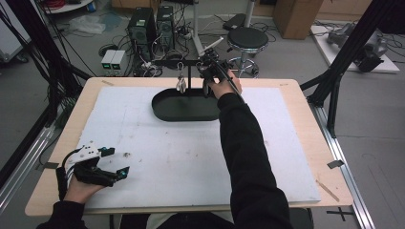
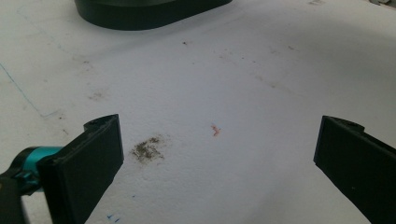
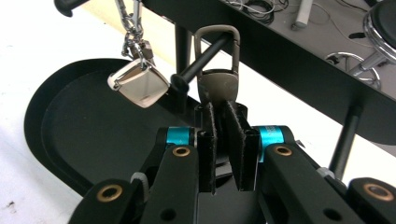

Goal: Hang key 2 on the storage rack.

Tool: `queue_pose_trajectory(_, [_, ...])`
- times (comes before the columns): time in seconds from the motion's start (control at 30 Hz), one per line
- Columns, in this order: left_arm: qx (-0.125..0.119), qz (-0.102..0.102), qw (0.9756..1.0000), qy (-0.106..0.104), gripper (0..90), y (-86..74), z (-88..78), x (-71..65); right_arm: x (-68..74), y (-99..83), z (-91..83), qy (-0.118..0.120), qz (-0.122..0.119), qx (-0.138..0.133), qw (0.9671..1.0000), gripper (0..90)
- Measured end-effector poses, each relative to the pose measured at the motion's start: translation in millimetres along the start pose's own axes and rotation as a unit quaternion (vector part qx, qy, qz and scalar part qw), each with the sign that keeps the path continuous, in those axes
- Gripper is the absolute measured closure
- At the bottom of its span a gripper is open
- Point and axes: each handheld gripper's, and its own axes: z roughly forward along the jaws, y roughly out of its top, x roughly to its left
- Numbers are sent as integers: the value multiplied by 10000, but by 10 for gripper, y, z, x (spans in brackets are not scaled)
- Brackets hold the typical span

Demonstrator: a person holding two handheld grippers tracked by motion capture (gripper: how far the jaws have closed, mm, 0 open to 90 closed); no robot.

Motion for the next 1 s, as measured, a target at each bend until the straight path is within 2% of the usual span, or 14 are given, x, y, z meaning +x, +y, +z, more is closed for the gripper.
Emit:
queue_pose_trajectory(0.07, [-1,25,10000,0,19,3,1,-3,-8,-31,-9,15,93,-47,9999,742])
queue_pose_trajectory(0.13, [-1,25,10000,8,19,4,1,-6,-13,-89,-19,186,181,-131,9996,679])
queue_pose_trajectory(0.23, [-11,-5,10000,-2,19,5,2,-17,-9,-177,-27,181,222,-76,9996,550])
queue_pose_trajectory(0.3, [-2,7,10000,3,19,7,1,-23,-40,-223,-46,278,333,-30,9991,407])
queue_pose_trajectory(0.47, [14,22,10000,14,19,7,8,-20,-137,-360,-135,732,494,-172,9959,183])
queue_pose_trajectory(0.53, [20,22,10000,13,19,7,8,-19,-171,-412,-163,824,477,-150,9953,99])
queue_pose_trajectory(0.6, [21,36,10000,13,19,8,8,-19,-190,-455,-200,904,393,-156,9950,96])
queue_pose_trajectory(0.67, [8,32,10000,20,19,8,10,-23,-210,-509,-252,940,365,-299,9945,9])
queue_pose_trajectory(0.77, [-3,35,10000,33,19,9,13,-26,-252,-584,-296,1036,361,-281,9936,9])
queue_pose_trajectory(0.83, [-3,40,10000,31,19,9,9,-27,-276,-625,-327,975,347,-239,9943,9])
queue_pose_trajectory(1.0, [-1,23,10000,23,19,11,14,-24,-347,-743,-459,936,477,-466,9934,9])
